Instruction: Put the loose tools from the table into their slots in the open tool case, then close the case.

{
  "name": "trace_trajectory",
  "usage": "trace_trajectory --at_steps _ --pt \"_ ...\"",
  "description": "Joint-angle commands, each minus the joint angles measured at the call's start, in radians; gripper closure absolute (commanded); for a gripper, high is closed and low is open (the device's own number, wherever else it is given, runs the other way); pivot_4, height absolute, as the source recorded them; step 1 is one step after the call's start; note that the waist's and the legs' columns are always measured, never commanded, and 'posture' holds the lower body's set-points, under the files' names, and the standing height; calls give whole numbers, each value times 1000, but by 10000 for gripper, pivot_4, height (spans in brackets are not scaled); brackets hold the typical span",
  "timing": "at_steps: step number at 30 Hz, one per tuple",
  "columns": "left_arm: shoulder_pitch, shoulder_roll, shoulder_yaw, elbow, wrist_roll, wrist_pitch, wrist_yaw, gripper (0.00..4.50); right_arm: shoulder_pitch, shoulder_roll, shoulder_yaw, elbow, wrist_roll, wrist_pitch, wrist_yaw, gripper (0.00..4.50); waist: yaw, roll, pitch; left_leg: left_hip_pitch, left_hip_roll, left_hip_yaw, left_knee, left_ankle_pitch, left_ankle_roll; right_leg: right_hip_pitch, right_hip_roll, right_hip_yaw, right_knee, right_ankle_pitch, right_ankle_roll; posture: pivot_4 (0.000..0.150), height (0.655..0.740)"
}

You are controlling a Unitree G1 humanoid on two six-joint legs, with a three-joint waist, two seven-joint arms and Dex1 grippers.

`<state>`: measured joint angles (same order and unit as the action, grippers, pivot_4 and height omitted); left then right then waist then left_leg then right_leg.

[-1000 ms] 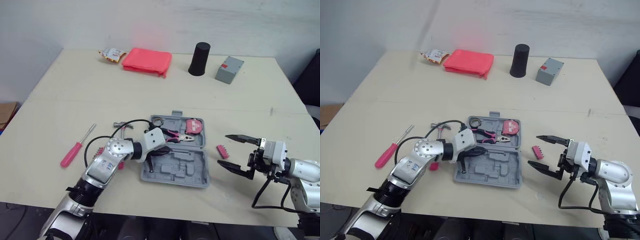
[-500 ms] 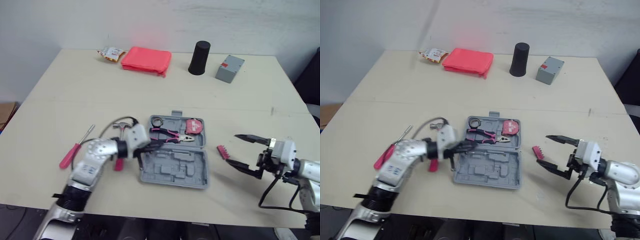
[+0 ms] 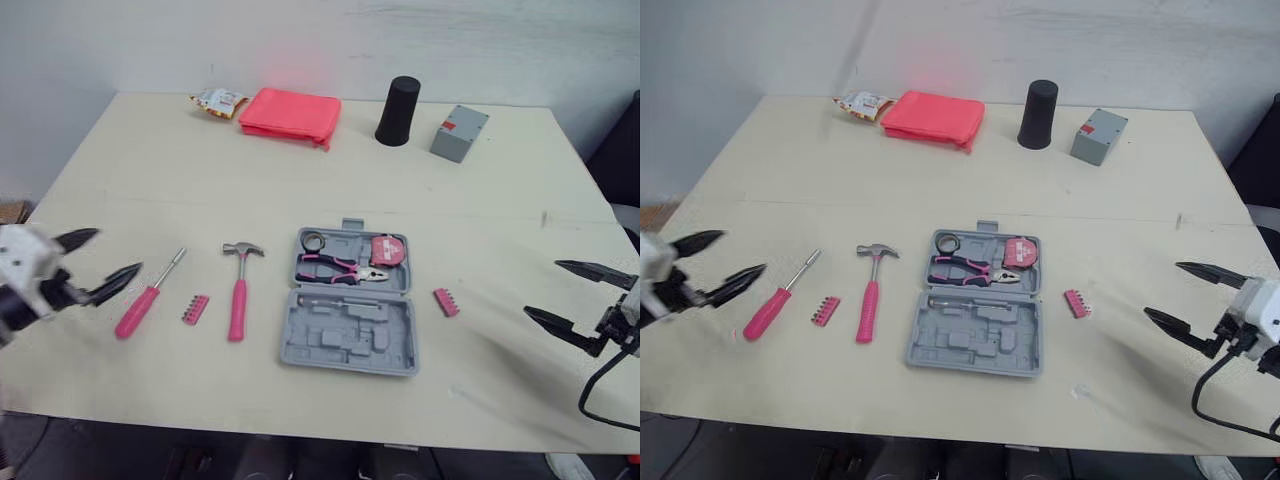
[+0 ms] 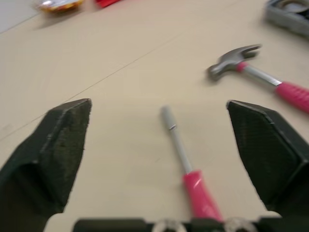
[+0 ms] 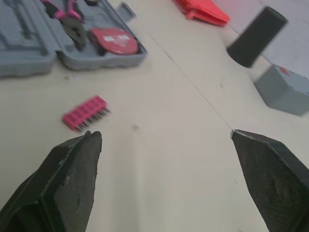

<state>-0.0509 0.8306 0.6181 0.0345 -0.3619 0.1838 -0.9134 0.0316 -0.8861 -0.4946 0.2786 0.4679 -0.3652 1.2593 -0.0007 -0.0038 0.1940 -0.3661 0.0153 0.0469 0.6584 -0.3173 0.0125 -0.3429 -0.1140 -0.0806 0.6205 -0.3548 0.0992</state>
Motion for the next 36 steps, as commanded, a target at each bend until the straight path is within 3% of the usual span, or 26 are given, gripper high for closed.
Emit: trace_trajectory --at_steps 1,8,12,18,25,30,33,36 --pt "188 100 364 341 22 -99 67 330 42 -41 -125 155 -54 -84 -79 0 0 0 1 0 0 0 0 0 0 0 0 0 0 0 0 1500 7400" --pt "372 118 514 599 36 -228 132 330 52 -72 -169 334 -140 -211 -187 0 -21 0 1 -2 0 5 -12 0 -4 -11 -1 2 -2 -1 -2 1500 7400" --pt "382 113 520 600 4 -243 126 330 23 -66 -134 339 -144 -228 -186 0 -25 -2 2 -3 0 9 -12 -1 -3 -14 -2 2 0 -1 -2 1500 7400" --pt "373 73 477 446 -47 -213 95 330 -75 -15 -19 256 -103 -155 -137 0 -29 -3 2 -2 1 10 -12 -2 -5 -15 -3 3 2 2 -5 1500 7400" --pt "398 31 383 35 -123 55 188 330 -142 57 104 56 14 -85 -28 0 -31 -2 3 -2 2 11 -12 -1 -7 -17 -3 4 4 2 -6 1500 7400" --pt "360 22 133 -507 -251 428 445 330 -174 171 238 -142 115 32 -12 0 -28 -3 3 -3 2 12 -12 3 -5 -17 -3 3 4 2 -6 1500 7400" --pt "247 -18 14 -673 -329 635 642 330 -181 183 255 -147 120 41 25 0 -23 -3 3 -3 2 11 -10 4 -5 -15 -3 4 5 3 -5 1500 7400" --pt "104 -141 -104 -773 -396 810 851 330 -194 185 261 -141 128 52 54 0 -23 -2 4 -3 0 11 -11 6 -5 -15 -3 5 4 4 -3 1500 7400"
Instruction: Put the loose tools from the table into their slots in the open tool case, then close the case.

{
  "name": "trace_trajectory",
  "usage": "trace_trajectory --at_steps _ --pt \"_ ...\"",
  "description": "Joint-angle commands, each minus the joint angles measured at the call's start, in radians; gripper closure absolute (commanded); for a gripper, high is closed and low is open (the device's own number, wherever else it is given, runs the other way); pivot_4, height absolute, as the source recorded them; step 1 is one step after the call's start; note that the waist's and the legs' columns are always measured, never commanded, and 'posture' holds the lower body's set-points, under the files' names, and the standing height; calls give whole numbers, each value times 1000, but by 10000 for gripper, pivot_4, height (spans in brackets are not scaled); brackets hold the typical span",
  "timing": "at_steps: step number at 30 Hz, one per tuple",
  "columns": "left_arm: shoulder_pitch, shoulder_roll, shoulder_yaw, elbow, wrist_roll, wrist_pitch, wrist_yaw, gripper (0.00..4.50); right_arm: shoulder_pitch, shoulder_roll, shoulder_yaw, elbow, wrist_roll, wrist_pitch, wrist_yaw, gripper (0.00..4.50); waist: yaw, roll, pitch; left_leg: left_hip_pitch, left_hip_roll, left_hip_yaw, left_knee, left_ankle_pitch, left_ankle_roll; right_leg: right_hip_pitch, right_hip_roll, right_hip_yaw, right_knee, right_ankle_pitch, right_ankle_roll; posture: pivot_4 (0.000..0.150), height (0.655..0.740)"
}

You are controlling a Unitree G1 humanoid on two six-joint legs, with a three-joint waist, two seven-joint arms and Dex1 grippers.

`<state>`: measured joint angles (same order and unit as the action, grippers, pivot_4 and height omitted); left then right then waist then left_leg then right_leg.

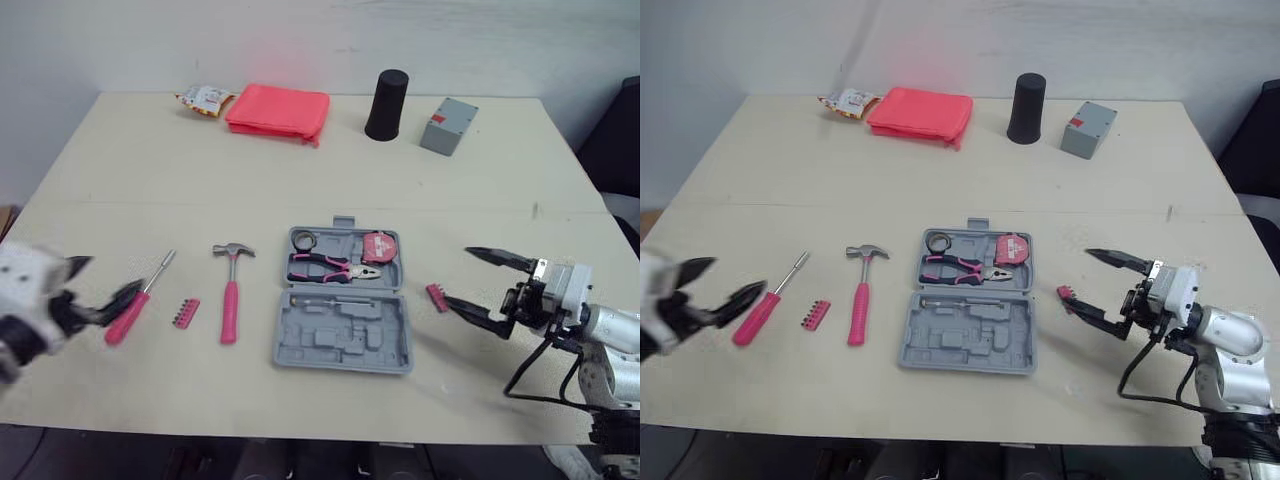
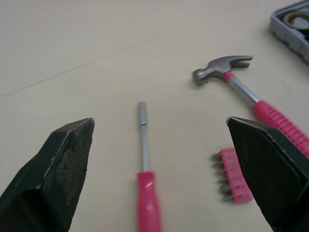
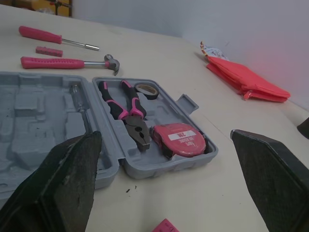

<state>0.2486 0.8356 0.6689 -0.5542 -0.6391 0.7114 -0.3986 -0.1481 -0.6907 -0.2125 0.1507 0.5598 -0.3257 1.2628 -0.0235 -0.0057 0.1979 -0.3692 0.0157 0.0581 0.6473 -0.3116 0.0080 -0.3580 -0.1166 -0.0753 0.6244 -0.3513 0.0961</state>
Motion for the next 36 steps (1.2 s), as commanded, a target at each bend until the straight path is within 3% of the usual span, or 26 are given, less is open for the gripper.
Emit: trace_trajectory --at_steps 1,6,10,22,25,32,36 --pt "-222 -169 -180 -204 -124 326 375 330 -17 -11 -20 -11 38 13 59 0 0 0 0 0 0 0 0 0 0 0 1 0 0 0 0 1500 7400" --pt "-301 -332 -394 -247 -33 428 544 330 -40 -6 -9 10 50 10 109 0 0 0 0 -1 0 0 1 0 0 0 2 -1 1 0 0 1500 7400" --pt "-341 -378 -484 -228 32 492 632 330 -62 2 -11 50 38 -10 139 0 7 -2 1 0 0 2 6 3 0 2 3 0 1 1 2 1500 7400" --pt "-401 -500 -555 -111 152 571 619 330 -69 23 -23 115 13 -69 160 0 33 -2 1 0 0 2 8 4 -1 2 4 1 2 1 2 1500 7400" --pt "-370 -513 -582 -93 172 580 595 8648 -65 25 -24 120 9 -80 156 0 39 -2 1 0 0 2 8 4 -1 2 4 1 2 1 2 1500 7400" --pt "-332 -533 -582 -80 230 574 566 38130 -54 29 -29 129 2 -103 141 0 44 1 -1 2 0 2 8 4 -1 3 4 1 2 1 2 1500 7400" --pt "-339 -542 -575 -75 252 558 547 39282 -49 29 -29 137 1 -114 140 0 46 1 -1 2 0 2 8 4 -1 3 4 1 2 1 2 1500 7400"
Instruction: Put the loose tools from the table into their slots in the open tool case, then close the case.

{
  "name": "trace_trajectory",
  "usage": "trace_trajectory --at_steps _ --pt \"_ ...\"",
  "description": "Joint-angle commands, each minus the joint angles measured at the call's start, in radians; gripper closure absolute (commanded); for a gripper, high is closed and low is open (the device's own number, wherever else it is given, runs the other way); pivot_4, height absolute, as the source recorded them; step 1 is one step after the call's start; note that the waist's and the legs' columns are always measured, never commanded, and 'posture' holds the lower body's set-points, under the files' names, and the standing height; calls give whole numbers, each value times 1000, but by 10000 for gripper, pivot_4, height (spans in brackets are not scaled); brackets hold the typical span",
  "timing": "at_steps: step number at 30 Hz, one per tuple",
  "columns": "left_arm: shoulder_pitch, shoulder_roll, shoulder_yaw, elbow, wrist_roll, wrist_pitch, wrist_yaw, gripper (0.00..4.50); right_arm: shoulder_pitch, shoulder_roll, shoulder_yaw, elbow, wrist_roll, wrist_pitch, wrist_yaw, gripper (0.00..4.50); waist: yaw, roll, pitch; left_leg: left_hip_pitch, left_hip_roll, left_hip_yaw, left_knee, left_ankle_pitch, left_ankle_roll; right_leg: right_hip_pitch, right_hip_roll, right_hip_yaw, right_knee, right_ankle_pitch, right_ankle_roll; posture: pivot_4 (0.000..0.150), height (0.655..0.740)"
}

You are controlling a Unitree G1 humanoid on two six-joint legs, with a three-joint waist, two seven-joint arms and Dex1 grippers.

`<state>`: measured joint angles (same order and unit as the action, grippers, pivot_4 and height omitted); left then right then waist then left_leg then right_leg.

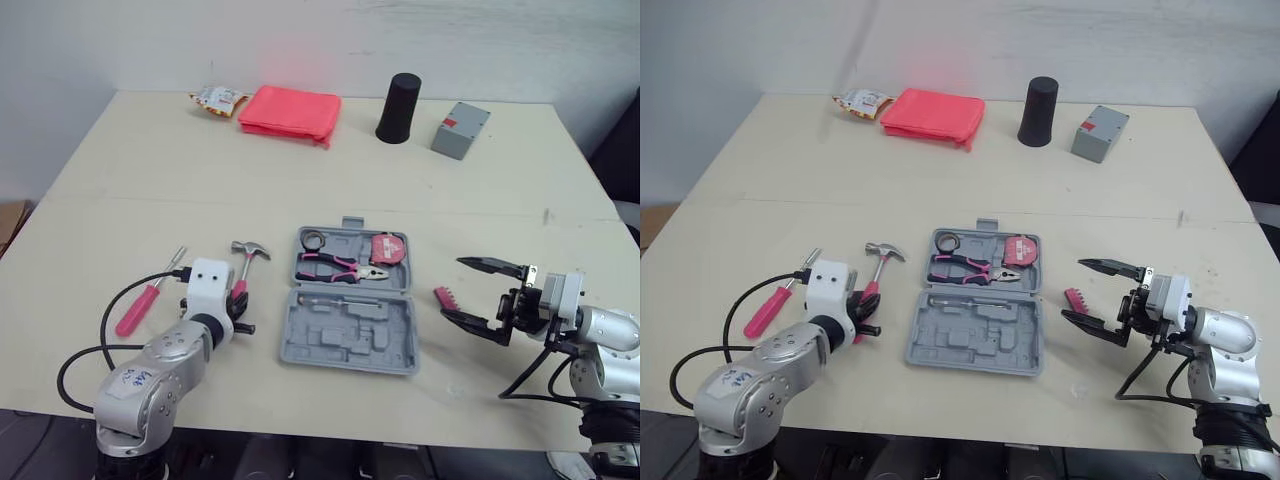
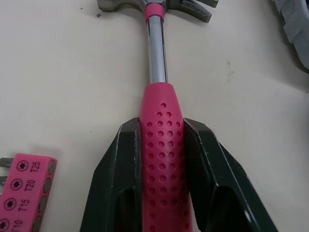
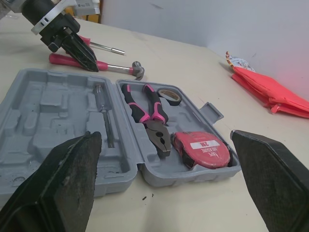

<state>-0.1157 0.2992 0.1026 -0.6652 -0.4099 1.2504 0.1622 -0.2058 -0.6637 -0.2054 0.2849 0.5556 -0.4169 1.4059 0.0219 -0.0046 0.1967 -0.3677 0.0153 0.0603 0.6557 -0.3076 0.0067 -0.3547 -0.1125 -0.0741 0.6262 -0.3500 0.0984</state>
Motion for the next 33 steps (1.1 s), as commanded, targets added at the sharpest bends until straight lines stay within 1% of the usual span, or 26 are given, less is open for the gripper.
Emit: trace_trajectory --at_steps 1,6,9,12,15,20,21,23,26,29,31,33 --pt "23 -10 -7 37 27 17 -17 39282 10 2 -37 5 5 -24 -3 0 1 0 0 0 0 0 0 0 0 0 0 0 0 0 0 1500 7400" --pt "-26 -19 21 26 57 -136 -56 39282 19 -1 -53 71 10 -71 28 0 4 0 0 0 0 -1 1 0 0 0 0 -1 0 0 0 1500 7400" --pt "-60 15 38 4 62 -233 -114 39282 24 -3 -60 103 13 -95 44 0 2 -1 1 -2 0 -1 2 0 0 0 0 -1 0 0 0 1500 7400" --pt "-78 71 59 -6 48 -336 -218 39282 26 -3 -64 114 9 -104 49 0 0 -1 1 -3 0 -1 2 0 0 -1 0 -1 0 0 0 1500 7400" --pt "-82 162 69 -14 13 -402 -360 39282 30 -4 -71 130 6 -116 55 0 -4 -1 1 -2 1 0 1 0 0 -1 1 -1 0 0 0 1500 7400" --pt "-106 349 64 10 -83 -535 -705 39282 26 -12 -78 149 -4 -137 38 0 -4 -2 1 -3 1 0 2 0 0 -1 1 -1 0 0 0 1500 7400" --pt "-124 405 41 25 -95 -562 -797 39282 28 -17 -85 151 -7 -138 30 0 -4 -1 1 -2 1 0 2 0 0 -1 0 -1 0 0 0 1500 7400" --pt "-166 483 -9 56 -91 -594 -913 39282 36 -29 -94 154 -9 -139 26 0 -4 -1 1 -3 1 0 2 0 0 -1 1 -1 0 0 0 1500 7400" --pt "-240 539 -94 105 -65 -656 -1035 39282 50 -42 -108 160 -11 -143 18 0 0 0 2 -2 0 0 2 0 0 -1 0 -1 0 0 0 1500 7400" --pt "-333 554 -203 152 -28 -690 -1128 39282 66 -48 -127 161 -15 -149 7 0 -1 0 2 -3 0 0 1 0 0 -1 0 -1 -1 0 0 1500 7400" --pt "-422 548 -327 198 48 -708 -1189 39282 94 -49 -141 138 -15 -157 -8 0 1 0 2 -3 0 0 1 0 0 -1 1 -1 -1 0 0 1500 7400" --pt "-505 501 -431 260 109 -719 -1217 39282 123 -45 -157 107 -14 -154 -33 0 3 0 2 -3 0 0 2 0 1 -1 1 -1 0 0 0 1500 7400"
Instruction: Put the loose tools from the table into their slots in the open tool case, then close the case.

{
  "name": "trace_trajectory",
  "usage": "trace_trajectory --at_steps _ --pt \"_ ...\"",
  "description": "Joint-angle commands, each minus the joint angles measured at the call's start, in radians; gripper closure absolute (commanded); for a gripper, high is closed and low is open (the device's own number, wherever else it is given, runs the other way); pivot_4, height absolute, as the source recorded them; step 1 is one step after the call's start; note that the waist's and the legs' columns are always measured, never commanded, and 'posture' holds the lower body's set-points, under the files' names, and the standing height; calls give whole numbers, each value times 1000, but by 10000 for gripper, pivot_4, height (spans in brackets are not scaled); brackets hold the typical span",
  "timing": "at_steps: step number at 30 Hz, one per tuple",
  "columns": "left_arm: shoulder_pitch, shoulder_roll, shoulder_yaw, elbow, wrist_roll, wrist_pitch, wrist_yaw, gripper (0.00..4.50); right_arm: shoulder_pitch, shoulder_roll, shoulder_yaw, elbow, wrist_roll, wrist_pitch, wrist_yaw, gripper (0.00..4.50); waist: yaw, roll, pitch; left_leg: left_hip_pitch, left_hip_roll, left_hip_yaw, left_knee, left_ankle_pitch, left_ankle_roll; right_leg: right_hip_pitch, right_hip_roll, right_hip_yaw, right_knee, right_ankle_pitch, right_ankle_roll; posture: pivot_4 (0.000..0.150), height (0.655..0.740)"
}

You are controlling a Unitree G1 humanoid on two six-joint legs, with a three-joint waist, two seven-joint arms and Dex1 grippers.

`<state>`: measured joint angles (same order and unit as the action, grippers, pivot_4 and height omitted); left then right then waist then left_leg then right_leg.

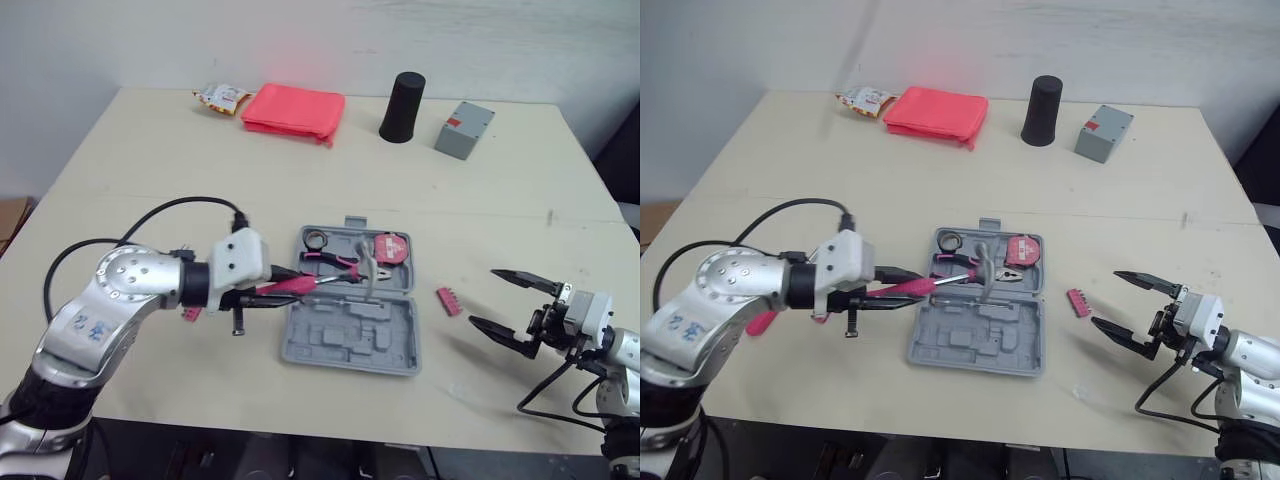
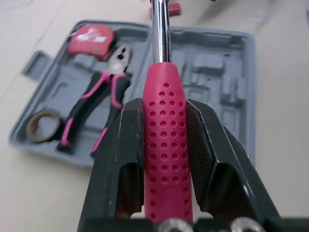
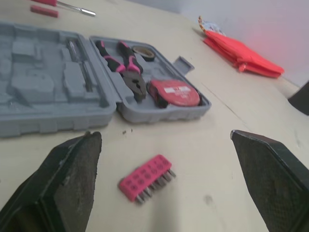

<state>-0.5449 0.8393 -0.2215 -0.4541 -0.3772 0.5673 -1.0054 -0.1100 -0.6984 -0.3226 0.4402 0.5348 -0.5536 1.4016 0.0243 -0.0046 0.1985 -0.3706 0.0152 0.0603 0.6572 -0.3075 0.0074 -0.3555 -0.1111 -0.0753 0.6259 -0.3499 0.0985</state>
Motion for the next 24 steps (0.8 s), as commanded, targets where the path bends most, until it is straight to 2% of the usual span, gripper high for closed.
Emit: trace_trajectory --at_steps 1,3,5,11,20,24 --pt "-105 -61 -150 80 109 -67 -68 39282 41 -8 -42 -62 6 -16 -37 0 -1 0 0 0 0 0 0 0 0 0 0 0 0 0 0 1500 7400" --pt "-164 -94 -247 162 227 -139 -80 39282 68 -2 -46 -85 3 -18 -55 0 -2 0 0 0 0 1 0 0 1 0 1 1 0 0 1 1500 7400" --pt "-213 -147 -287 216 266 -86 -62 39282 87 2 -49 -102 1 -17 -77 0 -7 0 0 0 0 3 0 0 1 -1 2 2 0 1 1 1500 7400" --pt "-273 -238 -338 269 319 8 -67 39282 124 10 -49 -131 -1 -21 -112 0 -9 -1 1 0 1 3 0 1 1 -2 2 4 1 1 1 1500 7400" --pt "-248 -213 -361 205 313 163 -130 39282 148 36 -42 -174 -10 -30 -160 0 -9 -1 1 0 1 2 1 1 1 -2 1 4 2 0 1 1500 7400" --pt "-227 -254 -364 219 325 200 -81 39282 156 44 -30 -190 -18 -27 -168 0 -6 -1 1 0 1 2 2 1 1 -1 1 4 2 0 1 1500 7400"
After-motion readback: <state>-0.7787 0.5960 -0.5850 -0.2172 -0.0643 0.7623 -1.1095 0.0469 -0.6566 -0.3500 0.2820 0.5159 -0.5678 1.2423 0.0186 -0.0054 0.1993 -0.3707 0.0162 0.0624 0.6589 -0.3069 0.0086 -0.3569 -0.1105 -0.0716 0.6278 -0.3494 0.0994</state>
